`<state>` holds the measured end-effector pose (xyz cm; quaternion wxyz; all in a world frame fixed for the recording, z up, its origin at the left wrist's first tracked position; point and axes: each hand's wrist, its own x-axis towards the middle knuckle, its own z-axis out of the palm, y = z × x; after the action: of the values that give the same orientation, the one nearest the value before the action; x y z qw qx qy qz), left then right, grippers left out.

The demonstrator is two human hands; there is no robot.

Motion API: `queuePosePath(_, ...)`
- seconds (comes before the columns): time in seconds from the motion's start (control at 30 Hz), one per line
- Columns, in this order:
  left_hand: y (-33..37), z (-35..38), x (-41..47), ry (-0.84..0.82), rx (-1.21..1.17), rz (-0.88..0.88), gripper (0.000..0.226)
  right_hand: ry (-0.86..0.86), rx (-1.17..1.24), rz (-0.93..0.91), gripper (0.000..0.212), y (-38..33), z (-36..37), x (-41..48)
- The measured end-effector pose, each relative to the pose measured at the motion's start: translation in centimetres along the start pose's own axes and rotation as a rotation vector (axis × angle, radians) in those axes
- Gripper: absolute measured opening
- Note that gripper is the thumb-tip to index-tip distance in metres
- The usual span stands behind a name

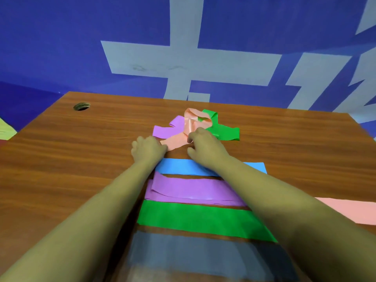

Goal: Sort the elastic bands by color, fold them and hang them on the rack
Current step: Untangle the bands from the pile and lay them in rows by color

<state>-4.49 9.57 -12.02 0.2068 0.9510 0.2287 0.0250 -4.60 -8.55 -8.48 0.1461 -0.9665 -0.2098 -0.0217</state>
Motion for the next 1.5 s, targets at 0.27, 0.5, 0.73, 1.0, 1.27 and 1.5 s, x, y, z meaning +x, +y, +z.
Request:
queuePosePath(0.27,0.4,-1.0,-0.4,-0.064,-0.533,0.163,0.023,0.023,0.196,0.004,0.054,0.0,2.2,1.0)
queuePosePath(0.5,3.9,-6.7,-3.1,-0.130,-0.888,0.382,0.012,0.298,0.464,-0.039,0.013,-1.3,-1.8,1.1)
queuePosePath(0.73,6.0,-8.8,-3.7,-0.089,-1.056,0.447,0.017,0.367,0.658,0.015,0.018,-2.0,-9.5,0.0)
queuePosePath(1.0,9.5,-11.9,-6.7,-0.032,-1.115,0.548,0.017,0.271,0.961,0.054,0.024,-2.8,-16.4,-2.7)
queuePosePath(1.27,11.5,-16.4,-9.7,0.063,-1.029,0.644,0.009,0.273,0.899,0.002,0.038,-3.5,-21.2,-6.0)
queuePosePath(1.5,11.5,-20.1,-13.6,-0.013,-1.020,0.740,0.012,0.454,0.746,-0.099,0.005,-4.7,-24.5,-9.4)
